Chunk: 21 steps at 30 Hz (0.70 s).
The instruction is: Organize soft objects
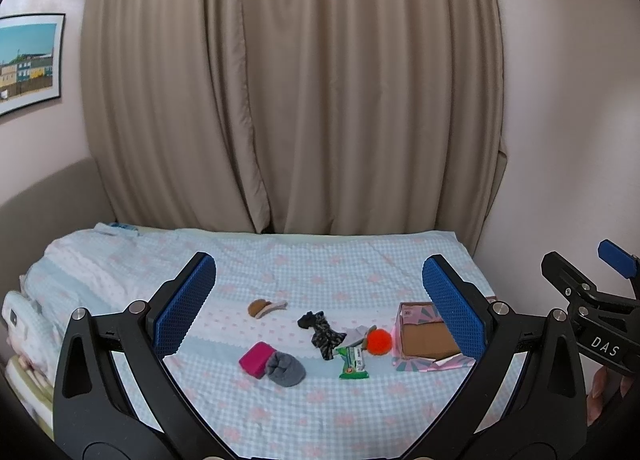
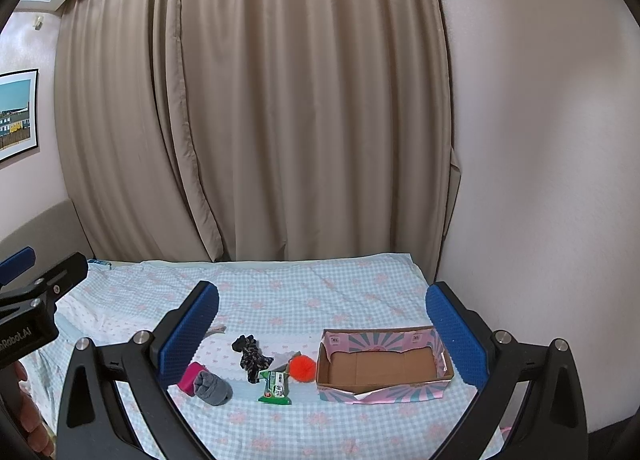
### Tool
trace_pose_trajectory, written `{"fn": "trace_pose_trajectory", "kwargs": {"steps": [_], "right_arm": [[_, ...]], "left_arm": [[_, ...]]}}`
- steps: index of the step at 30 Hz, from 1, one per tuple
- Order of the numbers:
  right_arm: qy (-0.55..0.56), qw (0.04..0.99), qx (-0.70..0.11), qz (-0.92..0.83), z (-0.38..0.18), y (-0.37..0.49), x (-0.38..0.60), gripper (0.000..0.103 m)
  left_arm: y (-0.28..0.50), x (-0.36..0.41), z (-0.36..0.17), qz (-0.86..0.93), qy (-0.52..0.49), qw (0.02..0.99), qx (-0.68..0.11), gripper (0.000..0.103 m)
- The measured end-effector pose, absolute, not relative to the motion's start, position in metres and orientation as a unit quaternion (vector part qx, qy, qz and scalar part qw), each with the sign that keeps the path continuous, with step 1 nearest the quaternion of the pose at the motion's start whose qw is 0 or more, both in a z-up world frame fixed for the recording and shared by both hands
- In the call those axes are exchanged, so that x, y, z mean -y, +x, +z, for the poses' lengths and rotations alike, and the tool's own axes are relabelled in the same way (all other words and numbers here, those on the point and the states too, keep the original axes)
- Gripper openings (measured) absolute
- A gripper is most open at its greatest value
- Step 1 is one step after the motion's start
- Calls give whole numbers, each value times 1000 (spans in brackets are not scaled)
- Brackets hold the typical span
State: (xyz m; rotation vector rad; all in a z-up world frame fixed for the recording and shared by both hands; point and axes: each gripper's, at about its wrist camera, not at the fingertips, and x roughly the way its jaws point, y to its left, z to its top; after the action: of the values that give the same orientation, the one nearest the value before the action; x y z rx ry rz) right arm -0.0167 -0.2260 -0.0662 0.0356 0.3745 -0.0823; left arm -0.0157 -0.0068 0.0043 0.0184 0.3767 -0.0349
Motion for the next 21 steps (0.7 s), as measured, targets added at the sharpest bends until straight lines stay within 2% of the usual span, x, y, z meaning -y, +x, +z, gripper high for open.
{"fn": "trace_pose_trajectory", "kwargs": {"steps": [11, 21], "right_arm": [[26, 979, -203, -4, -71, -8, 227, 103], [28, 970, -242, 28, -128, 20, 168, 103]], "left_arm": [[-12, -45, 13, 32, -20, 979, -198, 103], [25, -135, -57, 4, -28, 966, -257, 103]]}}
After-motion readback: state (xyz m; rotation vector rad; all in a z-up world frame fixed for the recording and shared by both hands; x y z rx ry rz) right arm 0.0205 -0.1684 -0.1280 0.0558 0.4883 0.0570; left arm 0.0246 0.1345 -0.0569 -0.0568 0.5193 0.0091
